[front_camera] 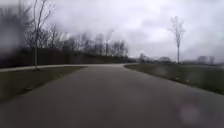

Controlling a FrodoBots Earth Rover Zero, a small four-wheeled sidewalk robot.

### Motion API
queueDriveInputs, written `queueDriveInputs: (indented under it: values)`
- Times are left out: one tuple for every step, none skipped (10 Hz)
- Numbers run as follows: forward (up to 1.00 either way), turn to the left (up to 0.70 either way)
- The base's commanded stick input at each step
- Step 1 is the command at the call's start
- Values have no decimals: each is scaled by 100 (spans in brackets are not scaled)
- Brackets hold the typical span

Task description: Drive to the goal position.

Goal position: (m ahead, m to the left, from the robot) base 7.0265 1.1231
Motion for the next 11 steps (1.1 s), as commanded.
queueDriveInputs:
  values:
    - [70, 0]
    - [70, 0]
    - [70, 0]
    - [70, 0]
    - [70, 0]
    - [70, 0]
    - [70, 0]
    - [70, 0]
    - [70, 0]
    - [70, 0]
    - [70, 0]
